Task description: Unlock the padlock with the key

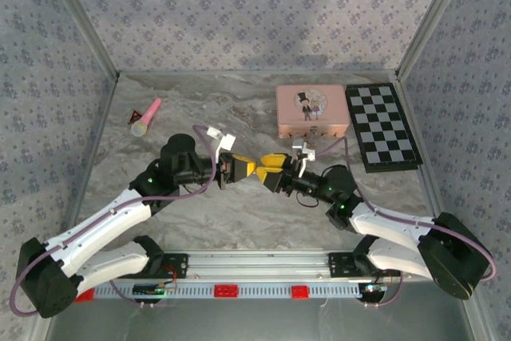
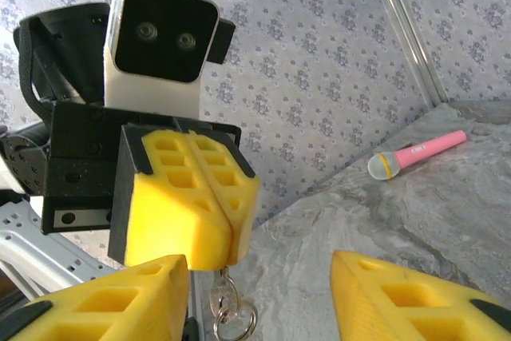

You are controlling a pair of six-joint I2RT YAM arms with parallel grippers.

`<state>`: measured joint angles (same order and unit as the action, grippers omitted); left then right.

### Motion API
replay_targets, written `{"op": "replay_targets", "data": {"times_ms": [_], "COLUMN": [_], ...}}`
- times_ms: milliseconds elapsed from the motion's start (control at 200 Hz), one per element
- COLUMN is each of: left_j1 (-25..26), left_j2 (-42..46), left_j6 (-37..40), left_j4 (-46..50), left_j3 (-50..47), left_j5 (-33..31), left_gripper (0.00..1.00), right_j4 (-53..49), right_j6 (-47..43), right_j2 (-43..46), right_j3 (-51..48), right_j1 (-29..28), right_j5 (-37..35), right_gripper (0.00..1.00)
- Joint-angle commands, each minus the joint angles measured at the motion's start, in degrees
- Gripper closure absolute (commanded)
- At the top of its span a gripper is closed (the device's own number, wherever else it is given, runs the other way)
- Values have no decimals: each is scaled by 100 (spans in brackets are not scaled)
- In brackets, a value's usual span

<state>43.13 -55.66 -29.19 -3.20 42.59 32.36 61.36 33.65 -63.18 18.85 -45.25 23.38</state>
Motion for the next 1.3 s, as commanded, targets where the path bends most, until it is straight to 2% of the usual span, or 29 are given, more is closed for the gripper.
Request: {"op": "replay_targets", "data": {"times_ms": [0, 495, 755, 1294], "left_j1": [19, 18, 19, 1], "left_j2": [55, 22, 9, 20], "left_j6": [-8, 1, 19, -76], "left_j4": [-146, -153, -141, -298], "left_j3": [166, 210, 240, 217], "left_j5": [126, 129, 139, 22], "left_gripper": [100, 100, 100, 100], "right_j4": [-3, 464, 441, 500], "right_j6": [55, 344, 346, 379], "right_j2": [-90, -349, -388, -441], "right_j3": [177, 312, 340, 355], "right_j1": [-12, -42, -32, -27], "right_j5": [105, 691, 754, 904], "right_gripper": [53, 60, 70, 77]}}
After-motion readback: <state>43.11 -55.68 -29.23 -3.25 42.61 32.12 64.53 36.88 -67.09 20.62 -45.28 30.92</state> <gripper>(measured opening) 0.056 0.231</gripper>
